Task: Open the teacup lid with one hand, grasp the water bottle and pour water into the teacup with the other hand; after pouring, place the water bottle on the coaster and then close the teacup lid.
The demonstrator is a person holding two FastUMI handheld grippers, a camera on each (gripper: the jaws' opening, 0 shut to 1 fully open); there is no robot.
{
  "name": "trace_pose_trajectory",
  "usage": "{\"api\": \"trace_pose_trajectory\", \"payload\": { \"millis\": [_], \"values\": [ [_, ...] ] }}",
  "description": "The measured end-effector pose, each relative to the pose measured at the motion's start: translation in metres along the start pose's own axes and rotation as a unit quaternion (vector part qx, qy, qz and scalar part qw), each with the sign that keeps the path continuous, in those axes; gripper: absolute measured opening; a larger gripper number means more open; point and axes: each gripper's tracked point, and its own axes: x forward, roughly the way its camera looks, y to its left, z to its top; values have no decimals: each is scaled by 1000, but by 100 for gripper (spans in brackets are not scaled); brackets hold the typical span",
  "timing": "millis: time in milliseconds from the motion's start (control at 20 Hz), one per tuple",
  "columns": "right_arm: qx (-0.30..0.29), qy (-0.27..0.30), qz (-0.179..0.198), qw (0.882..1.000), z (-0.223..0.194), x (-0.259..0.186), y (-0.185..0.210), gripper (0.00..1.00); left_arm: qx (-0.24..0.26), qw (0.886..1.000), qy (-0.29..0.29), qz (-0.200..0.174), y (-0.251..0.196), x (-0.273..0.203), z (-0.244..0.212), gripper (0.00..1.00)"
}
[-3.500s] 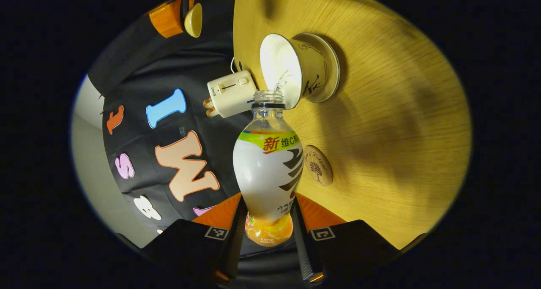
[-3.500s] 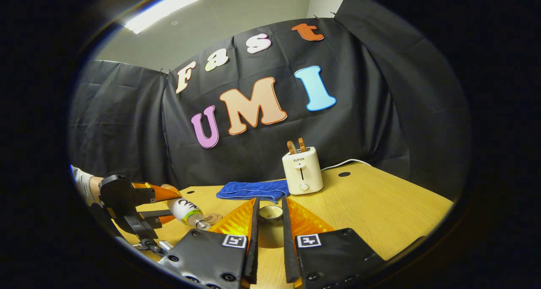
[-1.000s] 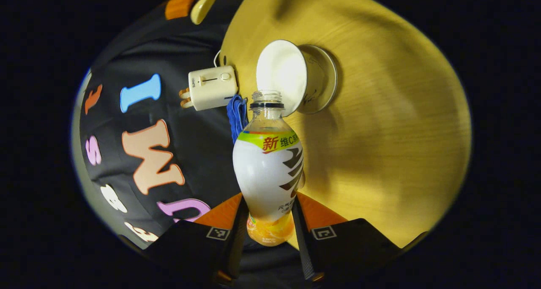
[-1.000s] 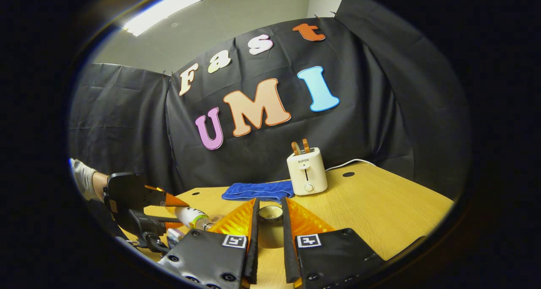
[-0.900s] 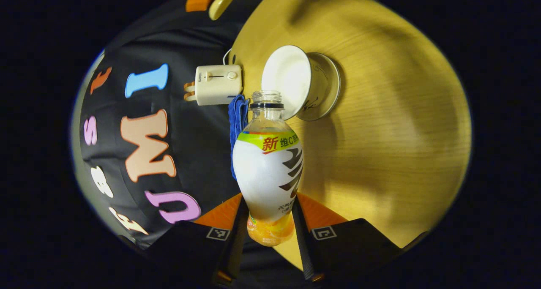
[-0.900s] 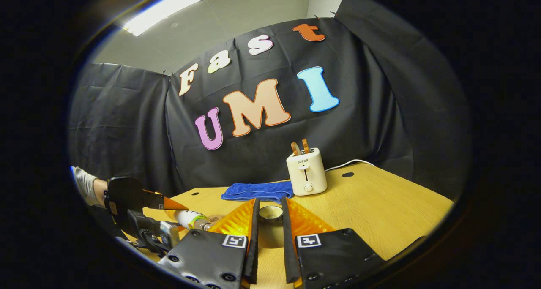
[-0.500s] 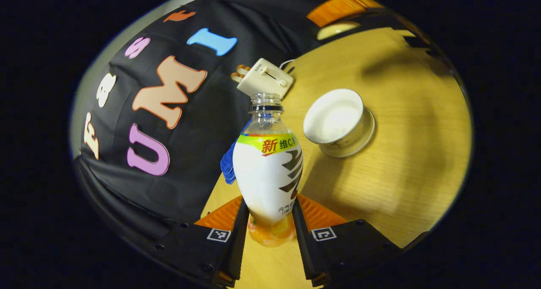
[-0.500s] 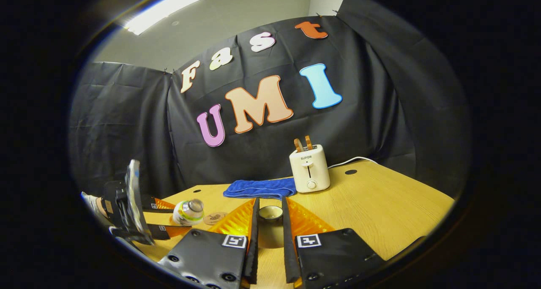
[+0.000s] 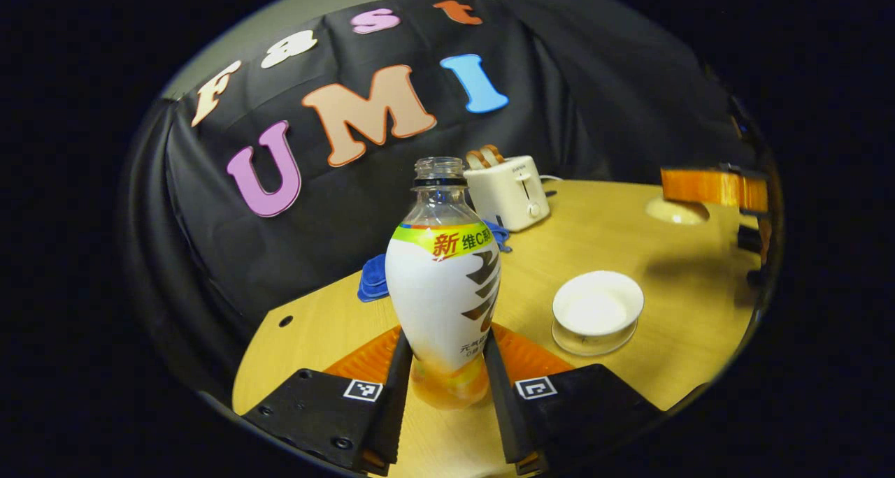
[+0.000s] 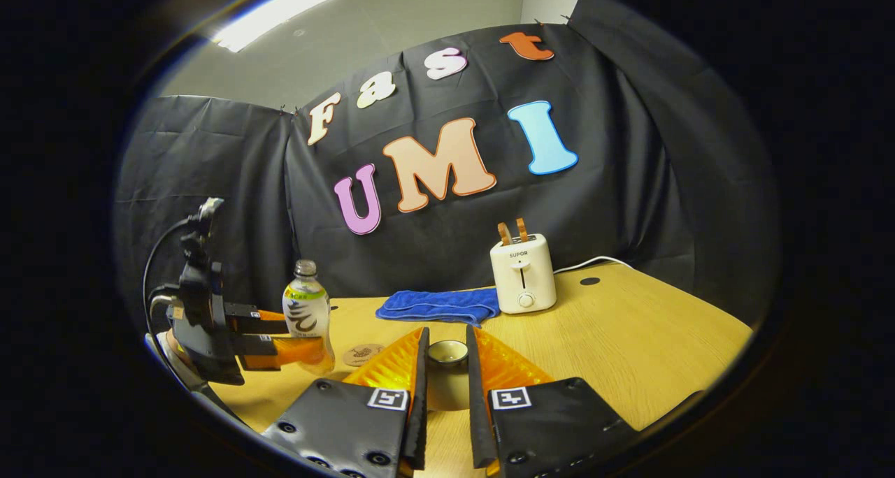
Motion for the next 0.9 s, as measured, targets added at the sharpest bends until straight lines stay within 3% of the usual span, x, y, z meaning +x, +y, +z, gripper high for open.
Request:
{"api": "trace_pose_trajectory", "payload": {
  "millis": [200, 350, 500, 900],
  "values": [
    [1, -1, -2, 1000, 1, -1, -2, 31, -100, 993, -53, 22, 21, 9, 20, 53],
    [3, 1, -3, 1000, -1, 1, -4, 27, -148, 986, -68, 30, 33, 29, 23, 54],
    [1, 2, -3, 1000, -3, 1, -4, 31, -165, 983, -63, 40, 40, 50, 12, 53],
    [2, 13, -7, 1000, -11, 6, -8, 29, -199, 976, -64, 59, 48, 85, -8, 55]
  ]
}}
